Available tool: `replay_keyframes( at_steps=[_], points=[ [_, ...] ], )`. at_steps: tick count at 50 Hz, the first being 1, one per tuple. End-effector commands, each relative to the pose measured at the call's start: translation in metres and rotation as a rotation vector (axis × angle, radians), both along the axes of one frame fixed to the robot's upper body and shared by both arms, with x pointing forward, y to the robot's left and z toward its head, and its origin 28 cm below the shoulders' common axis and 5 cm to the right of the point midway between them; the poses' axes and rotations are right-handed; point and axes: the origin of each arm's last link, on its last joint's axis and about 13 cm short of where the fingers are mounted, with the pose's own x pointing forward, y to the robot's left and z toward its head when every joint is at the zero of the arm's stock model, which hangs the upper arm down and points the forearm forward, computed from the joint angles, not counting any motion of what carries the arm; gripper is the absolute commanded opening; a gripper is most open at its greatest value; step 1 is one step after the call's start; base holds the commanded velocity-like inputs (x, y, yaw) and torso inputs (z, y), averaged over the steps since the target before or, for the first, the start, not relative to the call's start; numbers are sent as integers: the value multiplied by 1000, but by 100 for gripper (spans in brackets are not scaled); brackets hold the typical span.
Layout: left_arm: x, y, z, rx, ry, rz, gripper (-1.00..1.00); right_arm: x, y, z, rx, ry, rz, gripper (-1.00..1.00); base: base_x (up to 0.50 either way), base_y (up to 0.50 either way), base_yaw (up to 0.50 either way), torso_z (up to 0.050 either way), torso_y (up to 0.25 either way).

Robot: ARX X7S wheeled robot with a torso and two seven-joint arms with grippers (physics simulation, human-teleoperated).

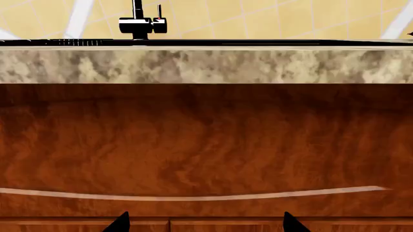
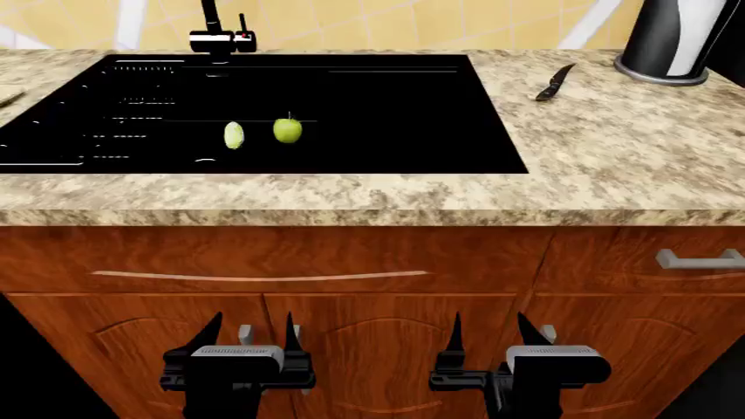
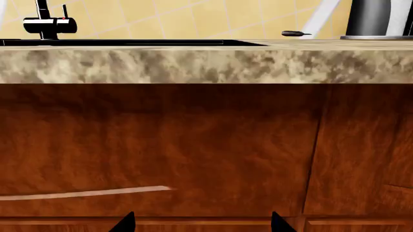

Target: Pick the vegetables from the sink and place them on the cutting board.

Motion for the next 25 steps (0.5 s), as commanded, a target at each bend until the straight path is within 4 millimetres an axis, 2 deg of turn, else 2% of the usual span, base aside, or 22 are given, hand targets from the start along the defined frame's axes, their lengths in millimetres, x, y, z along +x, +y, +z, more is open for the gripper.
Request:
replay_keyframes(
  at_steps=[1,6,8,9,15,18,25],
  points=[
    [1,1,0,-4,2,5,100,0,1,0,0,3,9,100,0,0,0,0,0],
    [-4,4,6,-2,-77,5,100,-1,2,2,-9,10,26,100,0,0,0,15,0],
    [-5,9,17,-33,-104,6,100,-2,1,14,0,-7,28,100,0,0,0,50,0],
    [-3,11,27,-43,-130,5,100,-3,0,26,3,-33,30,100,0,0,0,50,0],
    [10,9,124,5,-402,-18,100,0,-8,122,17,-266,38,100,0,0,0,50,0],
    [10,10,149,-1,-474,-20,100,-2,-11,151,31,-347,65,100,0,0,0,50,0],
    [3,15,156,-19,-488,-61,100,-4,-15,153,60,-340,90,100,0,0,0,50,0]
  ],
)
